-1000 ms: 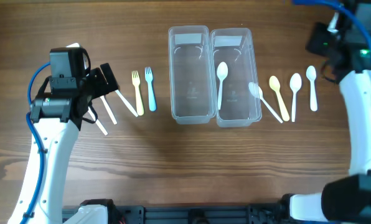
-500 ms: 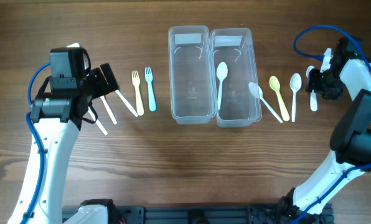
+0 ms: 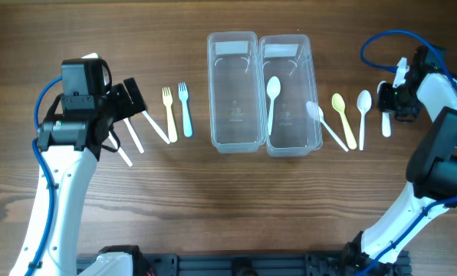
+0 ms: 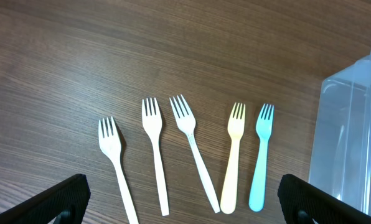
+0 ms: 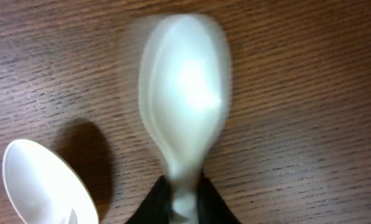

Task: Pack container
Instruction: 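Grasp another white spoon with the right gripper and drop it in the right container, then grasp a white spoon with the right gripper and place it in the right container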

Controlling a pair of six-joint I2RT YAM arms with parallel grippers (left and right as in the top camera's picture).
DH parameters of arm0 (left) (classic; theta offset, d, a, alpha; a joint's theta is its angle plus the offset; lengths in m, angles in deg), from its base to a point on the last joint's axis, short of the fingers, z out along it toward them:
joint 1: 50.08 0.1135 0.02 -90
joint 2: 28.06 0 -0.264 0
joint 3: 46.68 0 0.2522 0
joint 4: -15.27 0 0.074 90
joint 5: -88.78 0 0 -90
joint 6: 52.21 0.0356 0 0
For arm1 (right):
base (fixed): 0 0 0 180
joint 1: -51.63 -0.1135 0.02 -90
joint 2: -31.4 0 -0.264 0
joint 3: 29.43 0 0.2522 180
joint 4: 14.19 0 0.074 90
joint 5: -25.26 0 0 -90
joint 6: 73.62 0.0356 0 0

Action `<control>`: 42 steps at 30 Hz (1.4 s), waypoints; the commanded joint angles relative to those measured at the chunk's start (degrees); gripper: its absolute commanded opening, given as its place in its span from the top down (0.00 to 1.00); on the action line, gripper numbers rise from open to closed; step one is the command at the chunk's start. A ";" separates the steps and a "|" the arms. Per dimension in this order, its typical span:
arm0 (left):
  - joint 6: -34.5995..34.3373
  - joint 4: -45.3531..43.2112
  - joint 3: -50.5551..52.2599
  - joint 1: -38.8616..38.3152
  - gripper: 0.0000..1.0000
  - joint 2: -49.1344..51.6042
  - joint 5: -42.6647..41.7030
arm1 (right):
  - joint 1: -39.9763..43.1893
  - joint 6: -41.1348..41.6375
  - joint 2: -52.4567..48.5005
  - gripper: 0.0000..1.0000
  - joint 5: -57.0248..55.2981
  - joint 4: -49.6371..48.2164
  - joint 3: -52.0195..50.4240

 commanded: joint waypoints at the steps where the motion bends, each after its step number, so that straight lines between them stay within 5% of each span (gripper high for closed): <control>1: 0.72 -0.11 -1.22 0.42 0.00 0.20 -0.11 | -0.24 0.15 -1.97 0.92 0.87 2.27 0.26; 9: 0.72 -0.11 -1.22 0.42 0.00 0.20 -0.11 | -2.51 3.48 14.71 0.96 9.25 10.38 7.91; 14: 0.70 -0.11 -1.22 0.42 0.00 0.20 -0.11 | -15.85 10.38 28.00 0.96 16.11 10.49 7.89; 21: 0.72 -0.11 -1.22 0.42 0.00 0.20 -0.11 | -36.11 19.23 15.91 0.96 9.57 6.99 2.80; 25: 0.72 -0.11 -1.22 0.42 0.00 0.20 -0.11 | -37.09 19.65 6.69 0.95 8.50 1.99 2.80; 26: 0.70 -0.11 -1.22 0.42 0.00 0.20 -0.11 | -37.05 19.43 5.25 0.91 8.50 1.16 2.80; 29: 0.70 -0.11 -1.22 0.42 0.00 0.20 -0.11 | -37.09 12.94 6.73 0.55 8.50 2.05 3.63; 33: 0.72 -0.11 -1.22 0.42 0.00 0.20 -0.11 | -36.85 10.47 16.37 0.46 4.11 2.93 5.14; 37: 0.72 -0.11 -1.22 0.42 0.00 0.20 -0.11 | -30.27 10.47 26.32 0.39 -12.61 1.90 5.11; 42: 0.70 -0.11 -1.22 0.42 0.00 0.20 -0.11 | -14.97 10.64 21.03 0.36 -0.98 8.46 2.34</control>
